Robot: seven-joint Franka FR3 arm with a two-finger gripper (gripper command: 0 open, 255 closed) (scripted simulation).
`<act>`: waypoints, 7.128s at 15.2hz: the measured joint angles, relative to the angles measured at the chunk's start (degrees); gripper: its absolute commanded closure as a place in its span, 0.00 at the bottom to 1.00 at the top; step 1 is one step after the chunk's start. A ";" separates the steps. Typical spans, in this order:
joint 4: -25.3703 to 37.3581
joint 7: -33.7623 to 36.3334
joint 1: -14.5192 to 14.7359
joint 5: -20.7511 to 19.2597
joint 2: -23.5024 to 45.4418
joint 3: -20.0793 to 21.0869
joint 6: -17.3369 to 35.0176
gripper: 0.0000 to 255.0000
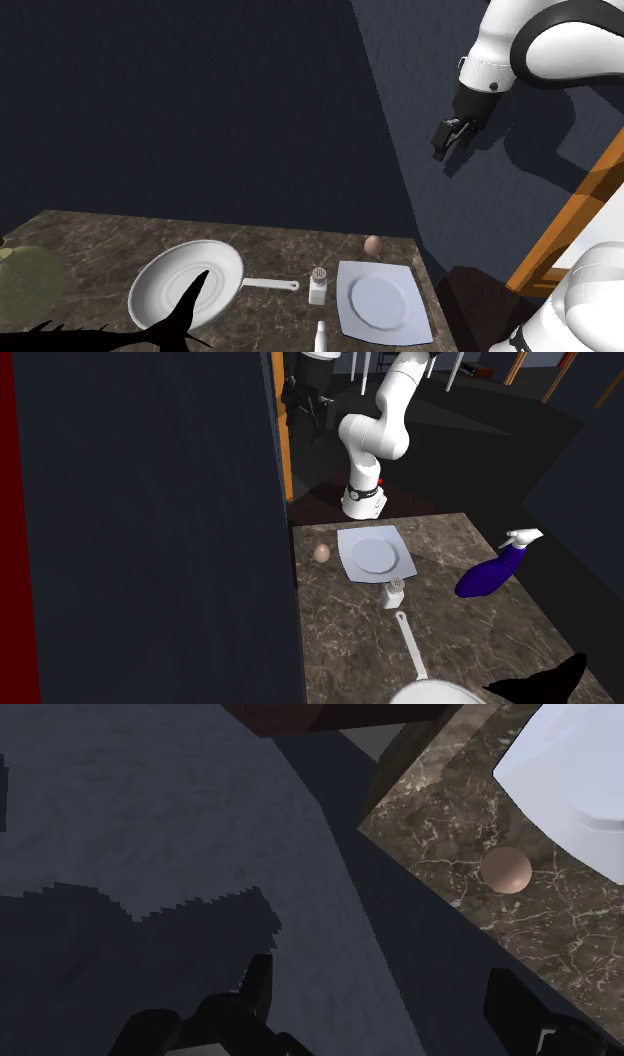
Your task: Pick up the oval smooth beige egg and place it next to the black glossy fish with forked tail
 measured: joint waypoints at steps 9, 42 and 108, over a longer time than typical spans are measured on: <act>-3.56 7.75 0.39 3.18 7.99 3.83 6.65 0.00; -7.33 23.24 3.95 8.02 37.57 9.66 27.14 1.00; 31.17 45.02 11.41 11.23 42.82 22.95 -6.09 1.00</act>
